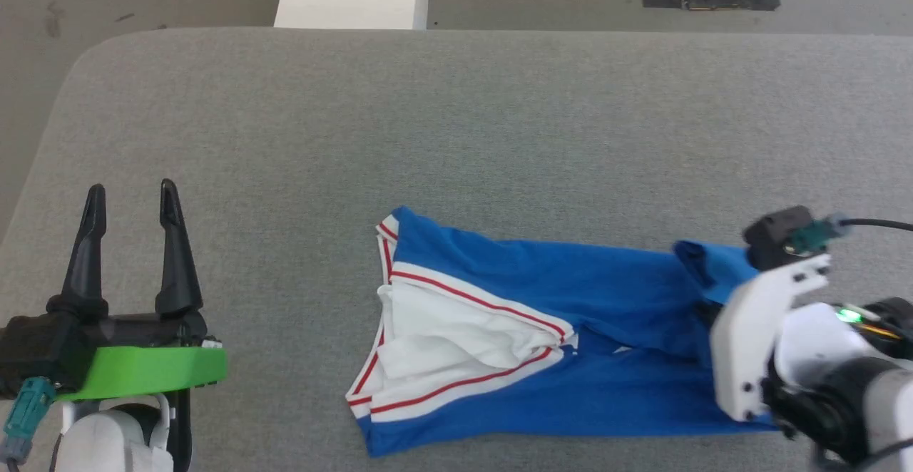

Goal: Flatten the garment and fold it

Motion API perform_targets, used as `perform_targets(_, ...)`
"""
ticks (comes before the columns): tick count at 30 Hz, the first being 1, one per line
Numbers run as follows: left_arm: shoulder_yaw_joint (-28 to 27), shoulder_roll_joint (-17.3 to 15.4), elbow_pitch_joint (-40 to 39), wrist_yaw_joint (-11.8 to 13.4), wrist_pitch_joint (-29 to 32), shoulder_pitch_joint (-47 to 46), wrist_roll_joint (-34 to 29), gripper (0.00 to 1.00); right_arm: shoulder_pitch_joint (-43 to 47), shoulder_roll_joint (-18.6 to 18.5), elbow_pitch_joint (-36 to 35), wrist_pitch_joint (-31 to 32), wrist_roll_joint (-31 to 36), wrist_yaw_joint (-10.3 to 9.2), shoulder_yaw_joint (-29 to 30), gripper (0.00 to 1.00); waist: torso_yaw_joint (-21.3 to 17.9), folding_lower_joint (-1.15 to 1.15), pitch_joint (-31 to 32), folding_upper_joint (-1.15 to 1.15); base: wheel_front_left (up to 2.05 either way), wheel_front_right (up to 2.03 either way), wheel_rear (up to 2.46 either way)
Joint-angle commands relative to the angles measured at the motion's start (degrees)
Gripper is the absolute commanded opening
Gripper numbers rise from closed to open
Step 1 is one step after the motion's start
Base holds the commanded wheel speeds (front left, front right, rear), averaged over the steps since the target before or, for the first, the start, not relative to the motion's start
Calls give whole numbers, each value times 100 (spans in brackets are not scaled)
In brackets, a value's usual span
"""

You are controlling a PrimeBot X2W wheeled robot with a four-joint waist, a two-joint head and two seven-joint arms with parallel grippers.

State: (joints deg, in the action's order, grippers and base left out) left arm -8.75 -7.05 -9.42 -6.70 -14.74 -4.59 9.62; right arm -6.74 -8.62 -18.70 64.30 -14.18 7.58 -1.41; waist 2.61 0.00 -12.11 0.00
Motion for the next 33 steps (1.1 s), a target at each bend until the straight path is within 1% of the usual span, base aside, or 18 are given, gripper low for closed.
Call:
perform_targets(1, -2, 31, -8, -36, -26, 17, -11, 100, -183, 108, 123, -167, -42, -9, -138, 0, 123, 0, -65, 0, 0, 0, 0)
perform_targets(4, 19, 41, 26, -49, -26, 0, -9, 100, -424, 306, 494, -501, -141, -9, -468, 0, 270, 0, -105, 0, 0, 0, 0)
perform_targets(5, 15, 45, 45, -55, -26, 0, -4, 100, -603, 391, 766, -704, -195, -9, -693, 0, 364, 0, -124, 0, 0, 0, 0)
perform_targets(8, 12, 55, 88, -63, -26, 15, 5, 100, -864, 491, 1196, -985, -311, -9, -1021, 0, 504, 0, -142, 0, 0, 0, 0)
perform_targets(13, 35, 74, 134, -71, -26, 14, 14, 100, -1296, 566, 1920, -1371, -535, -9, -1497, 0, 686, 0, -175, 0, 0, 0, 0)
perform_targets(17, 108, 89, 175, -75, -26, -32, 25, 100, -1628, 571, 2468, -1673, -976, -9, -1939, 0, 839, 0, -222, 0, 0, 0, 0)
perform_targets(18, 120, 91, 189, -76, -26, -46, 33, 100, -1813, 572, 2740, -1799, -1110, -9, -2162, 0, 880, 0, -252, 0, 0, 0, 0)
perform_targets(23, 137, 88, 201, -77, -26, -74, 54, 100, -2278, 573, 3407, -2196, -1421, -9, -2688, 0, 927, 0, -338, 0, 0, 0, 0)
perform_targets(30, 163, 52, 207, -78, -26, -106, 80, 100, -2739, 573, 4291, -2767, -1823, -9, -3305, 0, 899, 0, -402, 0, 0, 0, 0)
perform_targets(31, 166, 49, 210, -78, -26, -112, 76, 100, -2802, 573, 4403, -2859, -1842, -9, -3390, 18, 889, 0, -399, 0, 0, 0, 0)
perform_targets(32, 173, 49, 214, -78, -26, -119, 74, 100, -2841, 573, 4475, -2930, -1881, -9, -3444, 49, 885, 0, -395, 0, 0, 0, 0)
perform_targets(33, 190, 47, 222, -78, -26, -128, 74, 100, -2879, 573, 4518, -3040, -1982, -9, -3504, 100, 880, 0, -383, 0, 0, 0, 0)
